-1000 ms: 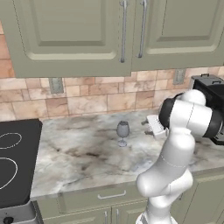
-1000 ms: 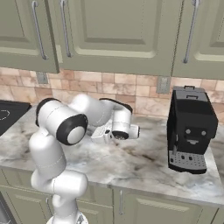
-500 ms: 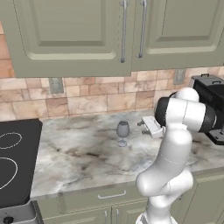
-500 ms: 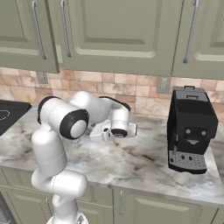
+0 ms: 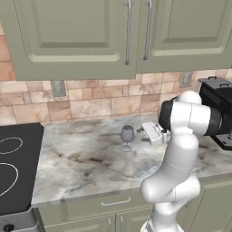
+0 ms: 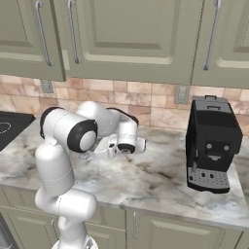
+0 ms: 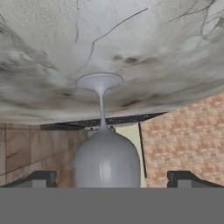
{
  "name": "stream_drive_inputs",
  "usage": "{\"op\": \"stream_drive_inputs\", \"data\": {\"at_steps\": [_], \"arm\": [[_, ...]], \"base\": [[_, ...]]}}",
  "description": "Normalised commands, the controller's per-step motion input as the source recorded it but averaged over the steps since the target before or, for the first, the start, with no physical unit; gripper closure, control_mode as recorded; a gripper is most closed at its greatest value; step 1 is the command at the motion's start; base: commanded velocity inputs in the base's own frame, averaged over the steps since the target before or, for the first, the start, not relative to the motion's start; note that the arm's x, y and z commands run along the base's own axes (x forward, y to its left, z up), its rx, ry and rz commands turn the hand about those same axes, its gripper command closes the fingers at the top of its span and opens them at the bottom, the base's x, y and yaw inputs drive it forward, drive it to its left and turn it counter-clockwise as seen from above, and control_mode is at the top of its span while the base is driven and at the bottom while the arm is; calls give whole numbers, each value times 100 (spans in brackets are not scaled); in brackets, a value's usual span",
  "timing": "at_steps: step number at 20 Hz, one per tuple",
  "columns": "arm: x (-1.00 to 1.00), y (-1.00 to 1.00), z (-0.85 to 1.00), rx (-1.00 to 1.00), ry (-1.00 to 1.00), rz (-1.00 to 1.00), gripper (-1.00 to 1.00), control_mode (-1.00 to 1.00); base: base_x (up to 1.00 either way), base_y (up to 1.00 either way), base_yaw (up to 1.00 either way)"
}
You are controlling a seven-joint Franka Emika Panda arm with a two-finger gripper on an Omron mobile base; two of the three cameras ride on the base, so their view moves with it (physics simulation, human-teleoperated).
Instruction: Retrieve the wine glasses from the counter and place one next to each plate.
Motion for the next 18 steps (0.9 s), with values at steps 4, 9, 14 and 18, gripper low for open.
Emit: {"op": "stream_drive_inputs", "data": {"at_steps": [4,9,14,18], "arm": [[0,21,-37,0,-1,0,-100,-100],[6,14,-43,0,0,-1,-100,-100],[14,6,-28,0,0,0,-100,-100],[19,0,-14,0,0,-3,-100,-100]], "base": [[0,0,0],[0,0,0],[0,0,0],[0,0,0]]}}
